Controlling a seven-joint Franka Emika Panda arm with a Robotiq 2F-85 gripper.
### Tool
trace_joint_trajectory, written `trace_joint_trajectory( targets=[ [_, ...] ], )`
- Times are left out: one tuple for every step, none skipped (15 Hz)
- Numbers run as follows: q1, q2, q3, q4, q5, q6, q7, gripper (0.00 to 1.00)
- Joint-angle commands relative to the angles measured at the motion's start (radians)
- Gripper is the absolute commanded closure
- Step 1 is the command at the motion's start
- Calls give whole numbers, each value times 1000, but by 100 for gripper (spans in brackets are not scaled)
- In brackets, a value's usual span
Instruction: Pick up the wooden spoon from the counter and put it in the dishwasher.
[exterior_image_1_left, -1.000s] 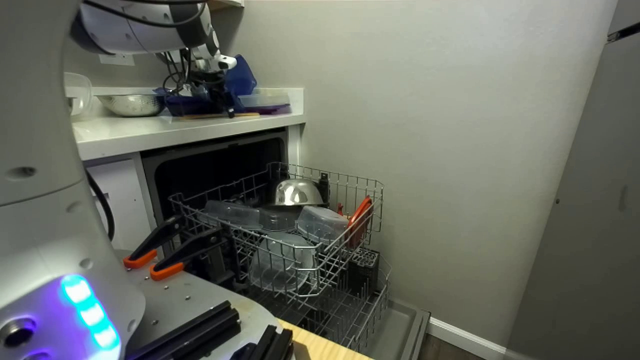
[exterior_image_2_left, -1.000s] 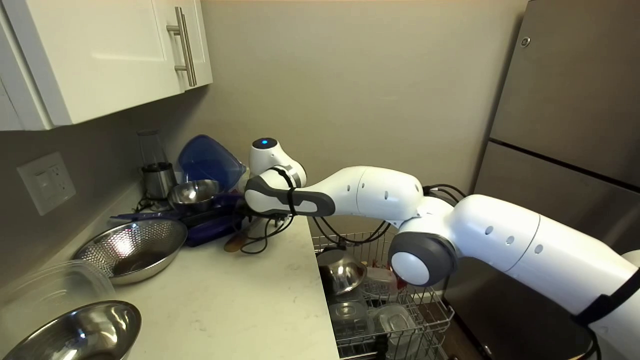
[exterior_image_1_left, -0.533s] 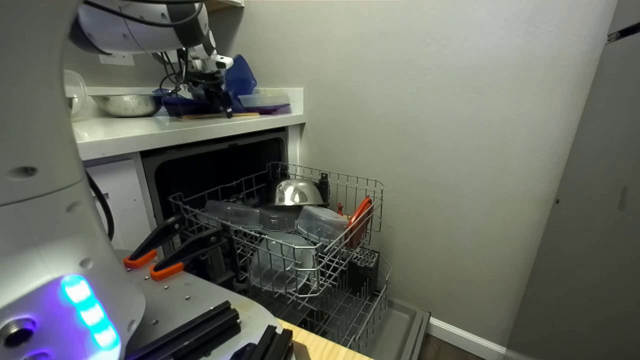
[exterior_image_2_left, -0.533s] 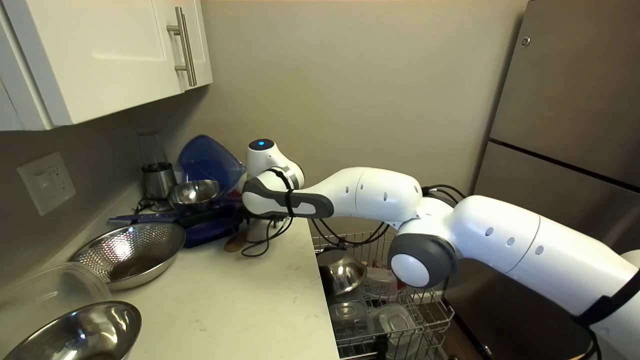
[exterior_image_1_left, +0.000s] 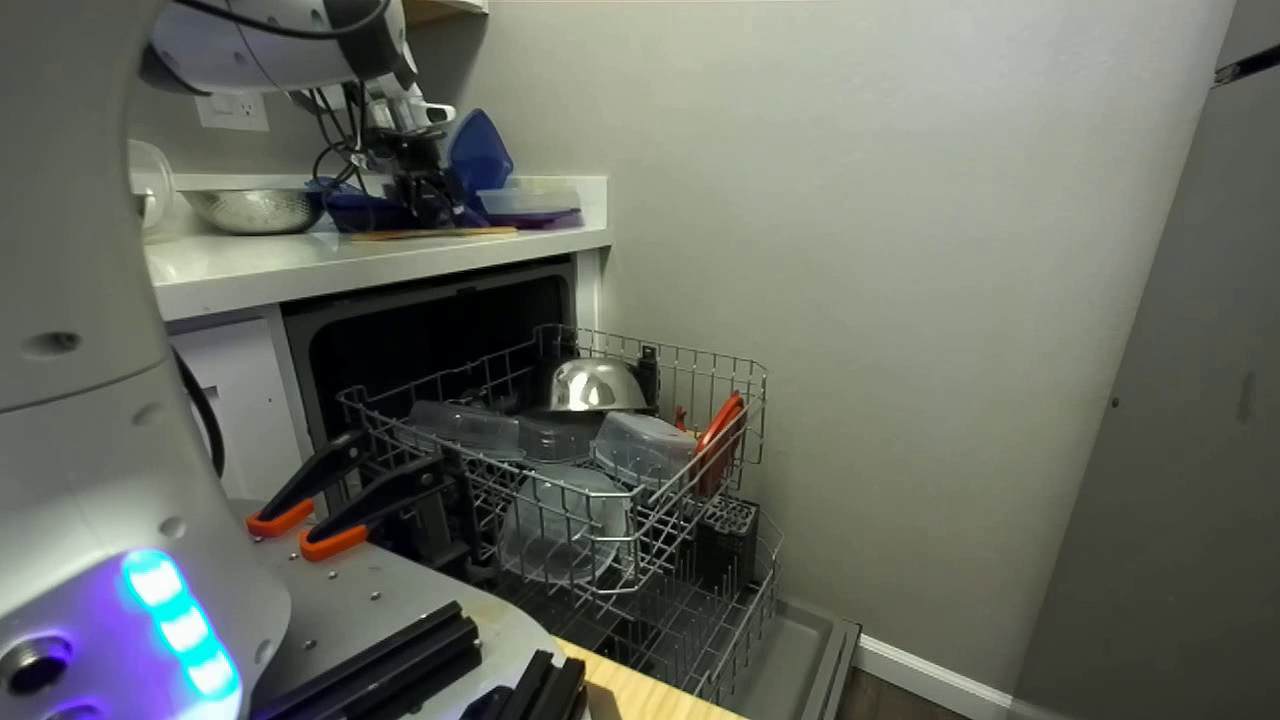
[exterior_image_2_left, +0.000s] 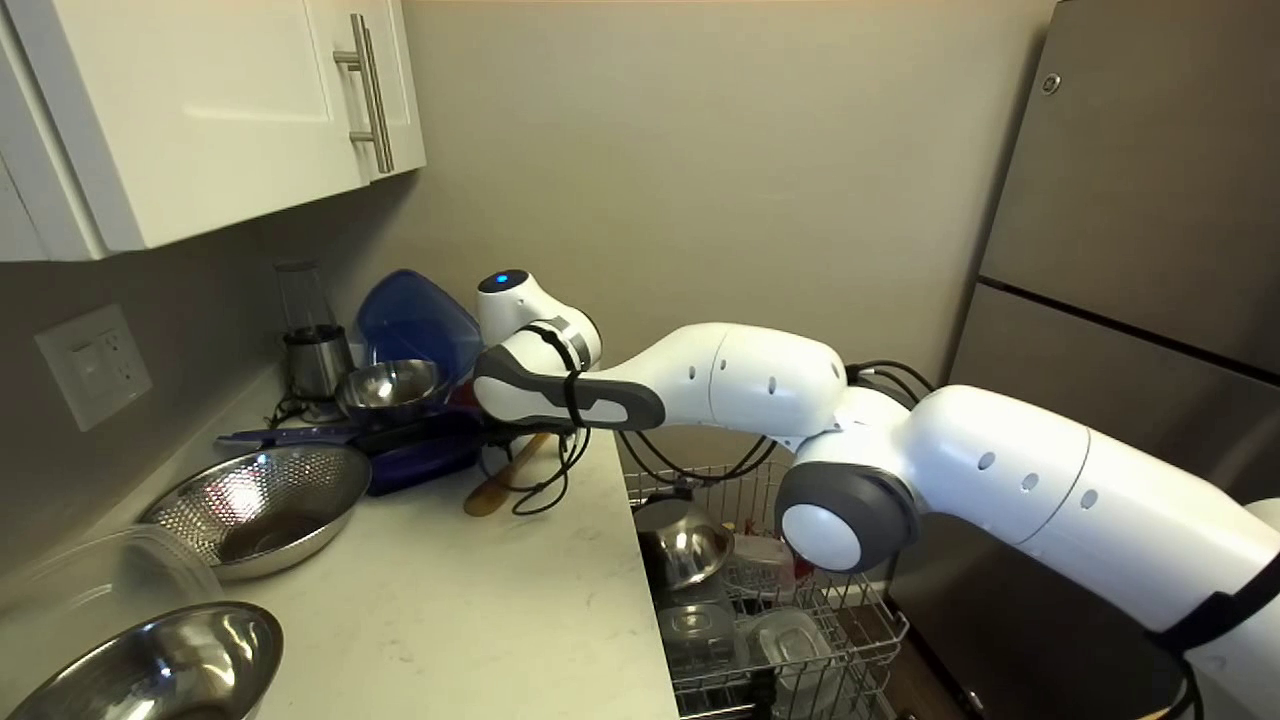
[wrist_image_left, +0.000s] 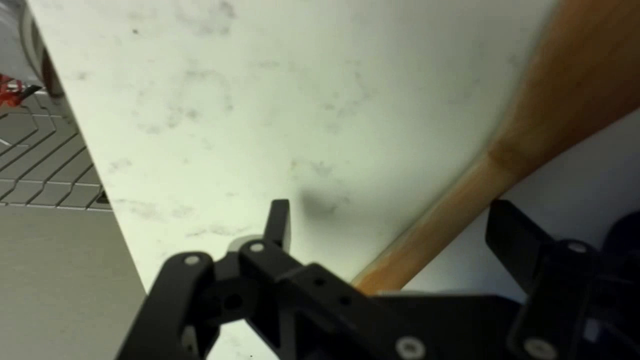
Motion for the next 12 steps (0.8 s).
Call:
trace_joint_trajectory(
  targets=[
    [20, -45, -28, -40, -43, -105, -80, 0],
    [22, -44, -33, -36, -51, -123, -90, 0],
    [23, -43, -37, -32, -56, -133, -99, 0],
    [22, -39, -38, -26, -59, -134, -104, 0],
    [20, -36, -36, -21, -54, -129, -106, 0],
    [11, -31, -23, -11, -35, -102, -97, 0],
    [6, -28, -16, -7, -25, -91, -88, 0],
    [-6, -26, -1, -1, -3, -74, -61, 0],
    [-11, -26, 6, 0, 7, -67, -53, 0],
    [-33, 7, 39, 58, 20, -81, -41, 0],
    [-37, -15, 51, 14, 33, -59, -25, 0],
    [-49, -6, 73, 18, 54, -59, -21, 0]
  ],
)
